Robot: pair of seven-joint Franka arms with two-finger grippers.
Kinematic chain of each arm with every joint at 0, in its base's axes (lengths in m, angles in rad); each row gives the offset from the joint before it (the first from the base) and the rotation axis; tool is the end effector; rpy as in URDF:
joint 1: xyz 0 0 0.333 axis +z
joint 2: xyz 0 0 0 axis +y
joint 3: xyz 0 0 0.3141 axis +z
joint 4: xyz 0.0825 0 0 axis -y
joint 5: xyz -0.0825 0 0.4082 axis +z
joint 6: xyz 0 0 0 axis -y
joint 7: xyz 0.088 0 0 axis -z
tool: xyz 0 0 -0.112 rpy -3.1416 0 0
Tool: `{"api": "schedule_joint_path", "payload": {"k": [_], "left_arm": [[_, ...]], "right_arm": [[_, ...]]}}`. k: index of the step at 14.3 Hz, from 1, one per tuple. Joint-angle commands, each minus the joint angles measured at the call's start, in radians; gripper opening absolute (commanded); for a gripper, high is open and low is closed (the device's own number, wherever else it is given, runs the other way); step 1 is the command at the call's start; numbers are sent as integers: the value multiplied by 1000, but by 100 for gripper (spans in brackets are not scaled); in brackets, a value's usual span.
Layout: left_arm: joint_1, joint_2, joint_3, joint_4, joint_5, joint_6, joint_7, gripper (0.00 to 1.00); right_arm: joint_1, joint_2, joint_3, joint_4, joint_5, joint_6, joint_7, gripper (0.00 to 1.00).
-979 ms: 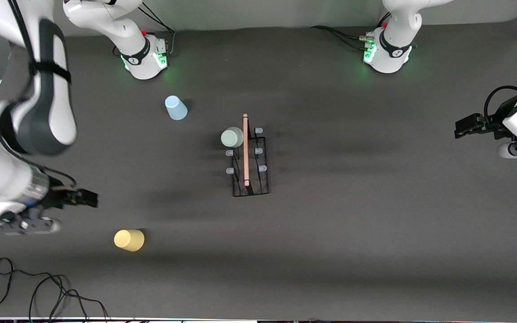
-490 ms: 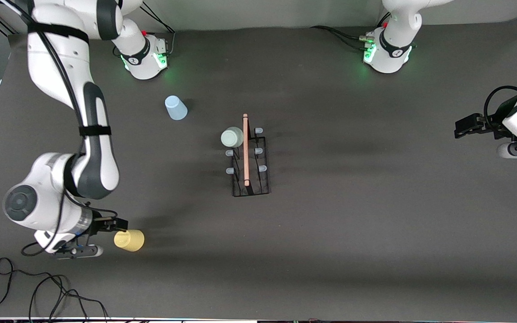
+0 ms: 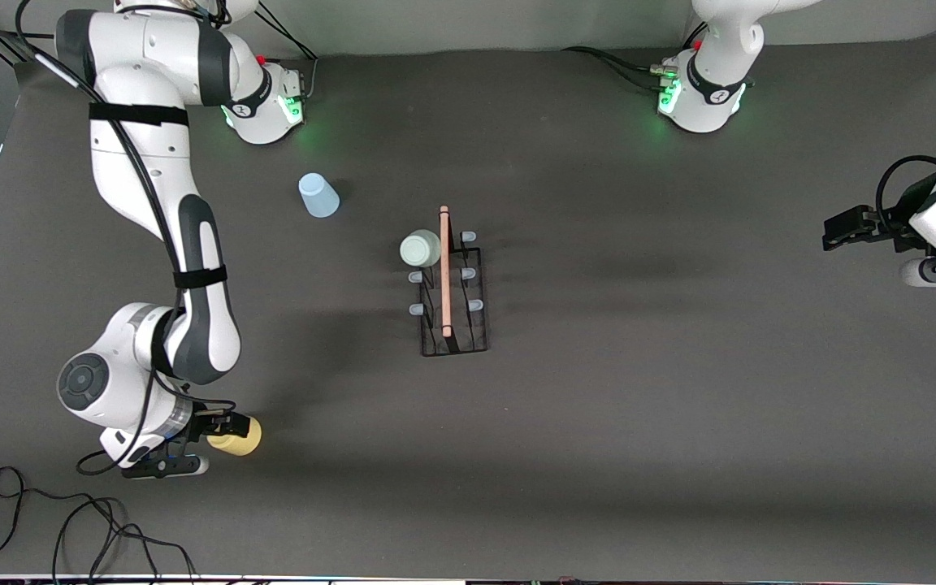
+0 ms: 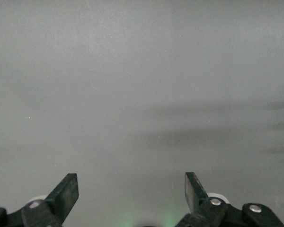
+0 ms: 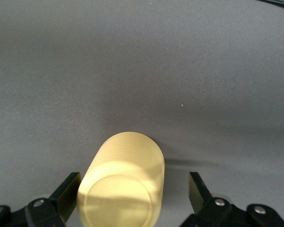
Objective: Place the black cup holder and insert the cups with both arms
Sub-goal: 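Grasp the yellow cup with the right gripper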
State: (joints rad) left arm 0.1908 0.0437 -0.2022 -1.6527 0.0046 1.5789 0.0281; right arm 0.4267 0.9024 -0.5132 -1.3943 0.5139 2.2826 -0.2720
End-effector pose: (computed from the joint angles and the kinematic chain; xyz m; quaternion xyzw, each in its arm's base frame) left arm 0.5855 -0.0041 0.5529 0.9981 -0.0200 -0.0583 0.0026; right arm 0.7582 0.0277 0.1997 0.9980 0.0279 0.0572 0.0022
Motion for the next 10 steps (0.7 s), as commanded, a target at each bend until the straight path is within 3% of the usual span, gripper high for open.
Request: {"api": "schedule_joint_path", "payload": {"k": [1,2,3,4,7,10], "left_arm": [[3,4,-5,16,8,-20,-13,100],[3,4,-5,17,9,-20,-13,100],[3,4,-5,16,8,-20,-13,100],[3,4,-5,16,8,-20,-13,100],[3,4,-5,16,8,-20,-13,100],[3,4,-5,16,9,-20,-13,100]], "right_arm": [[-14,20,12,40,34,5,-32,39],[-13,10,12,40,34,-2,-29,18],[-12,1,10,40,34,-8,-27,5],[-11,-16,10,41,34,-34,-21,0],[-6,-123,-8,46,14,-199,19,0],[6,-293,-42,52,-137,-401,120,0]]}}
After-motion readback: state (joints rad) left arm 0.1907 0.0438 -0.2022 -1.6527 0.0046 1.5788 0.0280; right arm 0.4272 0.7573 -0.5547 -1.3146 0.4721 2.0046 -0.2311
